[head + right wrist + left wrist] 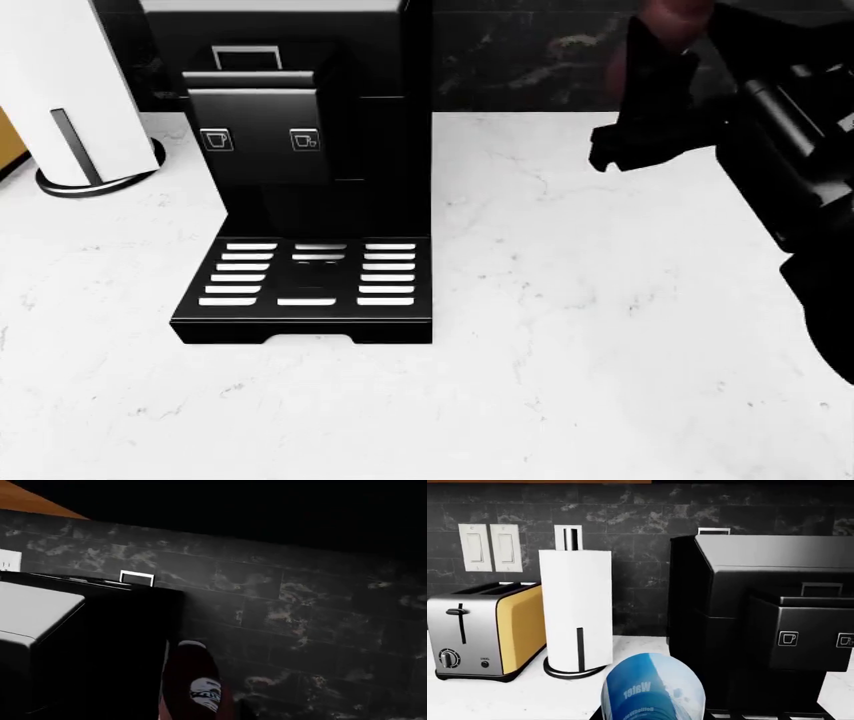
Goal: Move the drinks to the dining counter.
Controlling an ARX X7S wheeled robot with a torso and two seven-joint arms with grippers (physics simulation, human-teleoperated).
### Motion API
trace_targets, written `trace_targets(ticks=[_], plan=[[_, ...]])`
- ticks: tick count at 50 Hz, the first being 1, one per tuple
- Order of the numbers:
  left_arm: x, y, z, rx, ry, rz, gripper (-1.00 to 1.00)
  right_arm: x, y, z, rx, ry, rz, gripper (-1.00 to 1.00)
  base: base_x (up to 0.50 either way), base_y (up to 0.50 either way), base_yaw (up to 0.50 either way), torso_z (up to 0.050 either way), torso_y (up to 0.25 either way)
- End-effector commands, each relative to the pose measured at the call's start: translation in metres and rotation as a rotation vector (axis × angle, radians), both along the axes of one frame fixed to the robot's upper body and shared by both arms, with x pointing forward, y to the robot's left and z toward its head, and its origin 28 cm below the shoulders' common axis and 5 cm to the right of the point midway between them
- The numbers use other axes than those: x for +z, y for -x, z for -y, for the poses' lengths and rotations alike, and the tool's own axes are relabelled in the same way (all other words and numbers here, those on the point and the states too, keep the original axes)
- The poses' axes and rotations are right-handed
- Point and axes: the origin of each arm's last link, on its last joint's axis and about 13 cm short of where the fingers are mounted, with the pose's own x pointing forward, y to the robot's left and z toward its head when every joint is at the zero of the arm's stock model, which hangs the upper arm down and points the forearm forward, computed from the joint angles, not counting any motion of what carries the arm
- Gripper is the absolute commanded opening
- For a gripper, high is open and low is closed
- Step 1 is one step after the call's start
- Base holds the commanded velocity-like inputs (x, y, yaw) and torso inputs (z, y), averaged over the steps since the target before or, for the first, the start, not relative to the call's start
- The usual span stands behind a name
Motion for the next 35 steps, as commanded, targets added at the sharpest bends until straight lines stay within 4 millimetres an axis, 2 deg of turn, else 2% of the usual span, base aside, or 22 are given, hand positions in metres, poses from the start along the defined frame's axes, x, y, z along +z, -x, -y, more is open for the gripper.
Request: trace_targets(ticks=[1,35], plan=[[0.0007,-0.0008,-0.0003,0.008,0.004,0.015,-1.00,0.0033,0.0153,-0.0030,-0.049,0.017,0.066,-1.00,-0.37,0.00,0.00,0.000,0.000],[0.0000,0.0001,-0.0012,0.006,0.006,0.019,-1.00,0.0007,0.0081,-0.0087,-0.034,0.062,0.064,-1.00,-0.49,0.00,0.00,0.000,0.000]])
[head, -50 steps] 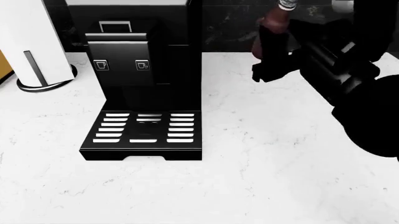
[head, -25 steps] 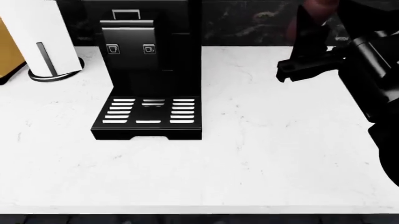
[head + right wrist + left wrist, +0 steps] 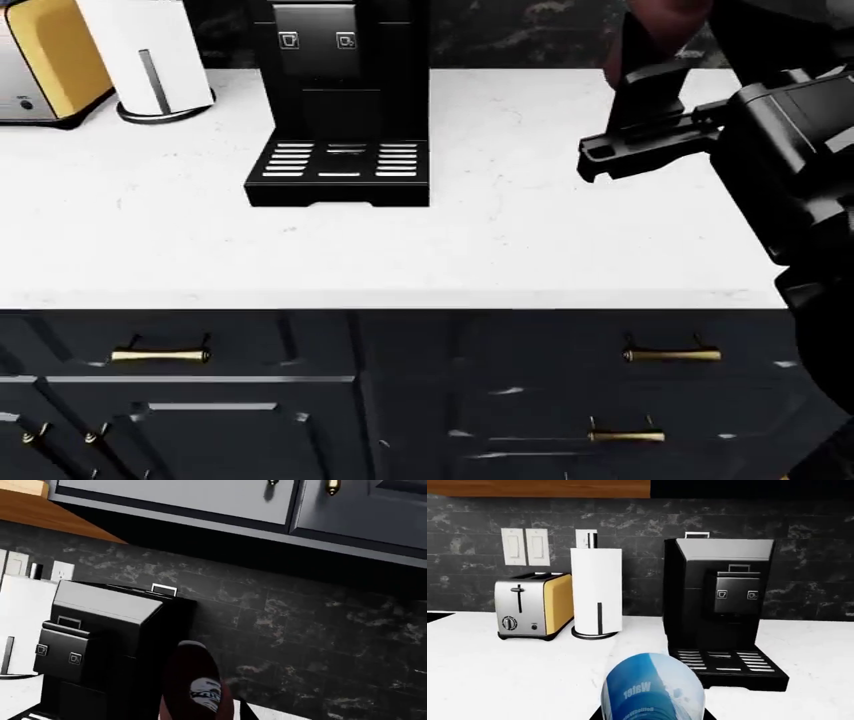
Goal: Move the drinks to the dining counter.
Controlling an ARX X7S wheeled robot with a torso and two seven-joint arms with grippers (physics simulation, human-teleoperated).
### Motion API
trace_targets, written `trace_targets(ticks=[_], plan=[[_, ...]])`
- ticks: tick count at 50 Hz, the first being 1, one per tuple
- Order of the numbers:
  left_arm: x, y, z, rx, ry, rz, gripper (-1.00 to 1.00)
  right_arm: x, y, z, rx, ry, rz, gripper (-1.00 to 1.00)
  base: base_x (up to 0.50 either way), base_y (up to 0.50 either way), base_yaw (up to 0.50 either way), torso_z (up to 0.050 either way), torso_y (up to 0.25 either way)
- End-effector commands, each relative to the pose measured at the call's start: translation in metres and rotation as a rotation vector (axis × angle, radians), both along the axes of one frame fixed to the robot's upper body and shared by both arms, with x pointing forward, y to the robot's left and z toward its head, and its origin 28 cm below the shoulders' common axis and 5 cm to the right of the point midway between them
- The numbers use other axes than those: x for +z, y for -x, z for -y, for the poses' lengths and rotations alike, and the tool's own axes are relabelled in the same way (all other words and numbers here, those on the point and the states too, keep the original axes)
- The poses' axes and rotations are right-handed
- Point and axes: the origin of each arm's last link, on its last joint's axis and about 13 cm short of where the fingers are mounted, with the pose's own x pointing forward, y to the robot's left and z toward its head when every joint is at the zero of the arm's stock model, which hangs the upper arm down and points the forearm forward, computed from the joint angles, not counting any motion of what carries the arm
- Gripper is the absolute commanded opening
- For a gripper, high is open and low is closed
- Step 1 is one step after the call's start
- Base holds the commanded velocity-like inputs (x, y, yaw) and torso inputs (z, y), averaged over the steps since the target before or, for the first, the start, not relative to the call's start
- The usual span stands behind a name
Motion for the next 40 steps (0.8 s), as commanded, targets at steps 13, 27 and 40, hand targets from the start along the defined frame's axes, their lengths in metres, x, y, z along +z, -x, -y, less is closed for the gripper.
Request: trace_targets(ticks=[13,27,40], plan=[[-0.0007,0.0027,-0.0018,0.014,0.008,0.016,-1.00,-0.0003,-0.0018,0.0001,-0.014,0.008,0.005,-1.00,-0.50,-0.18,0.00,0.001,0.000],[-0.0001,0.0045,-0.0011,0.017,0.006,0.019,-1.00,-0.0002,-0.0019,-0.0003,-0.021,0.019,0.007,-1.00,-0.50,-0.27,0.00,0.001,0.000],[0.0017,0.0024,-0.0005,0.013,0.005,0.020,-1.00,0.0006,-0.0030,-0.0004,-0.028,0.021,0.004,-1.00,-0.50,-0.04,0.00,0.000,0.000]])
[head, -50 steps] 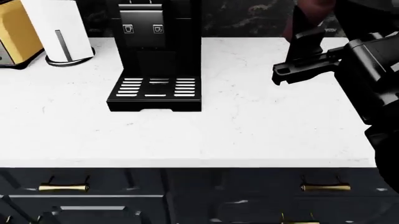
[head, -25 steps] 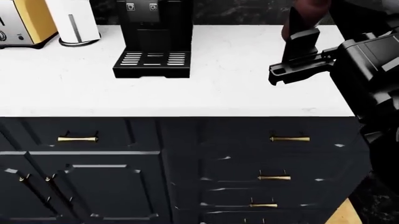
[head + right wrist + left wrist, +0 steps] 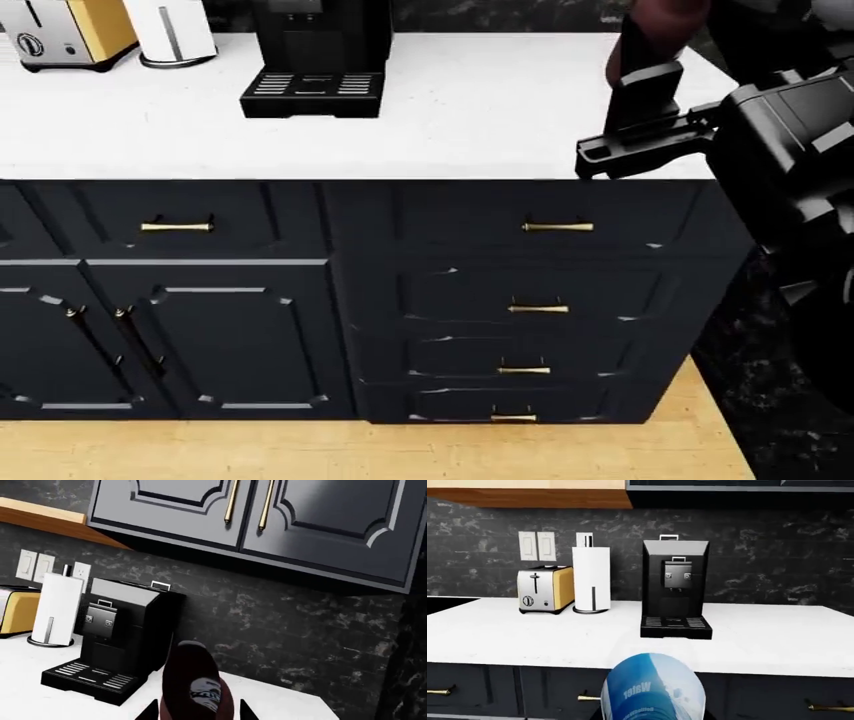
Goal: Move the drinks to the dining counter.
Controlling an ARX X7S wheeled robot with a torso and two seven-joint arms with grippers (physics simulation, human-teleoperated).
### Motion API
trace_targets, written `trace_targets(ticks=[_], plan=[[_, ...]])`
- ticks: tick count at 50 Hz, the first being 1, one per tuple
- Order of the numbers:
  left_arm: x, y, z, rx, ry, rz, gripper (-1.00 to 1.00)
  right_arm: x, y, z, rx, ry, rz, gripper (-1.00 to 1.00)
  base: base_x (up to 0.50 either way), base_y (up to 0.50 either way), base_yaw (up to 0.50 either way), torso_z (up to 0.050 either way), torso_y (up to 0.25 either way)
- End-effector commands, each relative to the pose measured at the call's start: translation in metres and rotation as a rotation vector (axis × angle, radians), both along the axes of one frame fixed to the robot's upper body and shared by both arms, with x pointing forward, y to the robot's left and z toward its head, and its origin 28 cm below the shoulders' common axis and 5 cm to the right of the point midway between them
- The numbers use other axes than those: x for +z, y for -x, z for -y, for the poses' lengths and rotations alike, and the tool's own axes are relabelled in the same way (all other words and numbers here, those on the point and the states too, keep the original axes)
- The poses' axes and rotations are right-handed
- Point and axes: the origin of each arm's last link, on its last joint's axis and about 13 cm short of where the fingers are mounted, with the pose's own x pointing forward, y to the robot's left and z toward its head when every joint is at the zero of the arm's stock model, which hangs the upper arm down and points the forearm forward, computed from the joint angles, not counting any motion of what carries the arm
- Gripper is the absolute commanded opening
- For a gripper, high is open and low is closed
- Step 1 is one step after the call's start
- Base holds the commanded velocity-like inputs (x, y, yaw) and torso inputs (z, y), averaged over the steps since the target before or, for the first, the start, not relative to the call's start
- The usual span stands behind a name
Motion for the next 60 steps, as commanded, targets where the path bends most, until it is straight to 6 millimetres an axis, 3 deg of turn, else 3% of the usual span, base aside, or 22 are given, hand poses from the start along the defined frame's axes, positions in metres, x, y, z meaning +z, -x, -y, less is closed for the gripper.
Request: trace_targets(ticks=[1,13,29,41,50,52,60], plan=[[0.0030,-0.0012,-0.0001,0.009,0.003,0.020,-1.00,0.0011,-0.0013,0.0003,-0.011,0.004,0.007,-1.00,-0.50,0.00,0.00,0.000,0.000],[0.0024,0.0007,-0.0016,0.011,0.003,0.017,-1.00,0.0004,-0.0007,0.0006,0.004,-0.011,-0.018,-1.00,-0.50,0.00,0.00,0.001,0.000],[0.0022,0.0016,-0.0015,0.014,0.003,0.018,-1.00,-0.0014,-0.0016,0.0028,-0.005,-0.032,-0.027,-1.00,-0.50,-0.32,0.00,0.000,0.000],[0.0012,-0.0001,-0.0019,0.010,0.003,0.015,-1.00,-0.0022,-0.0049,0.0040,0.008,-0.086,-0.023,-1.00,0.00,0.00,0.00,0.001,0.000],[0.0031,-0.0008,-0.0009,0.008,0.001,0.017,-1.00,-0.0041,-0.0070,0.0049,-0.022,-0.024,0.016,-1.00,0.00,0.00,0.00,0.000,0.000],[0.0029,-0.0010,-0.0010,0.009,0.001,0.016,-1.00,-0.0060,-0.0071,0.0049,-0.053,0.054,0.017,-1.00,0.00,0.00,0.00,0.000,0.000],[-0.0002,-0.0001,-0.0010,0.013,0.003,0.011,-1.00,-0.0081,-0.0073,0.0042,-0.084,0.060,0.034,-1.00,0.00,0.00,0.50,0.000,0.000]])
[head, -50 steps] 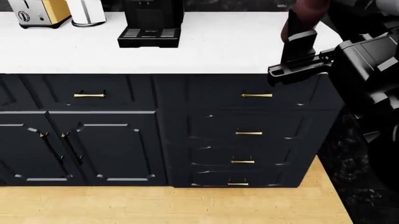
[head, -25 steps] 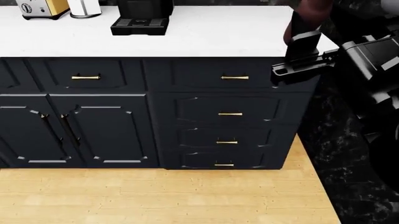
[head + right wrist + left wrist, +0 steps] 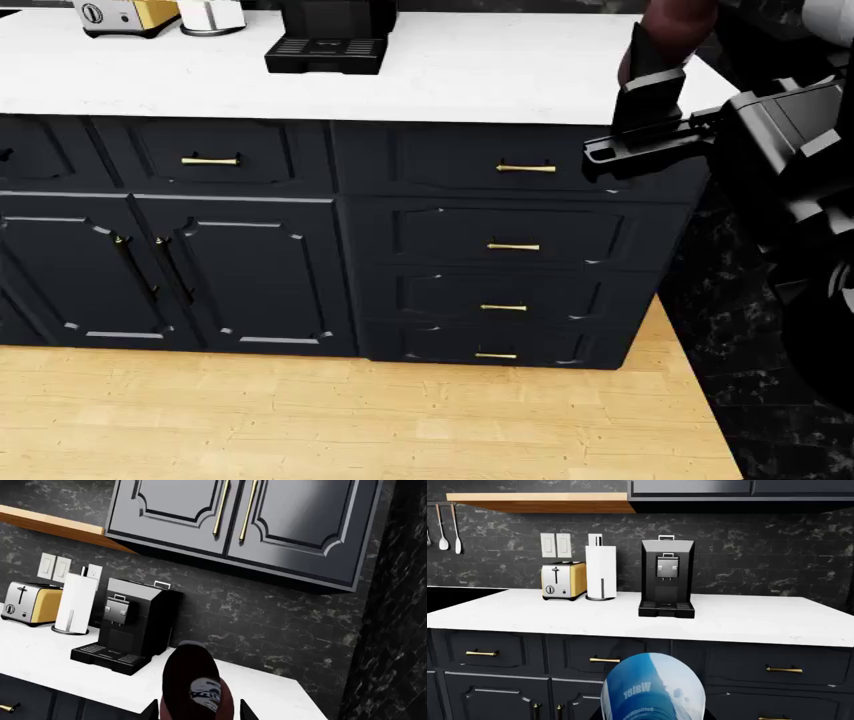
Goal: Move the drinks to the dining counter.
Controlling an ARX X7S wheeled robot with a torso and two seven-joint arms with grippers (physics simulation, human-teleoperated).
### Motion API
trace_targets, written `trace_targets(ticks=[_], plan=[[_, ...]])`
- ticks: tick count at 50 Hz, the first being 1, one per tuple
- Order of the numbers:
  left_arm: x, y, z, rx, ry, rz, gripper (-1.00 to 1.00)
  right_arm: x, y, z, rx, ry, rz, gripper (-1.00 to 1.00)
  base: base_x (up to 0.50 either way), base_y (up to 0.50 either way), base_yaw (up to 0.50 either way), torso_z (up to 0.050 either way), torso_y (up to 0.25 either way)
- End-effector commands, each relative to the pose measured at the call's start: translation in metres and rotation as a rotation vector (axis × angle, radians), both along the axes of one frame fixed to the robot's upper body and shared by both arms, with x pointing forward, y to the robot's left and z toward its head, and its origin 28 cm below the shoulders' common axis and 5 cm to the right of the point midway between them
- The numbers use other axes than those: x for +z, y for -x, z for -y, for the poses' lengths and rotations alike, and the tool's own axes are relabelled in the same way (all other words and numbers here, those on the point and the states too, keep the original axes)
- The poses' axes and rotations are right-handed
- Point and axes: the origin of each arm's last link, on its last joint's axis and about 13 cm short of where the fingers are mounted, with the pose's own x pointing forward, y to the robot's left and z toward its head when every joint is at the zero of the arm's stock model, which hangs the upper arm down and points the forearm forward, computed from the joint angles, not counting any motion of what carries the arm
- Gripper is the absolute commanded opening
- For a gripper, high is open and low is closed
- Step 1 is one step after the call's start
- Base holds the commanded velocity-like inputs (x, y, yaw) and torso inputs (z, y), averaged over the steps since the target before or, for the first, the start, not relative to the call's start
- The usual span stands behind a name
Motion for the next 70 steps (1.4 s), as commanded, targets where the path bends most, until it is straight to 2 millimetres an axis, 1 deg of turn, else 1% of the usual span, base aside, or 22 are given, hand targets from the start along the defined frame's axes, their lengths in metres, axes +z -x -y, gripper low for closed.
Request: trace_targets(ticks=[1,20,36,70], plan=[[-0.0001,0.0005,-0.0008,0.012,0.008,0.016,-1.00,-0.0019,-0.0009,0.0003,-0.045,0.053,0.029,-1.00,0.00,0.00,0.50,0.000,0.000],[0.0001,0.0001,-0.0014,0.009,0.009,0.018,-1.00,-0.0034,-0.0004,-0.0015,-0.045,0.086,0.021,-1.00,0.00,0.00,0.50,0.001,0.000],[0.0028,-0.0047,0.0001,0.000,0.001,0.018,-1.00,-0.0019,-0.0008,-0.0028,-0.032,0.089,0.021,-1.00,0.02,0.01,0.50,0.000,0.000],[0.0014,-0.0019,-0.0002,0.004,-0.001,0.018,-1.00,-0.0049,-0.0010,-0.0038,-0.018,0.104,0.009,-1.00,0.03,0.01,0.50,0.000,0.000]])
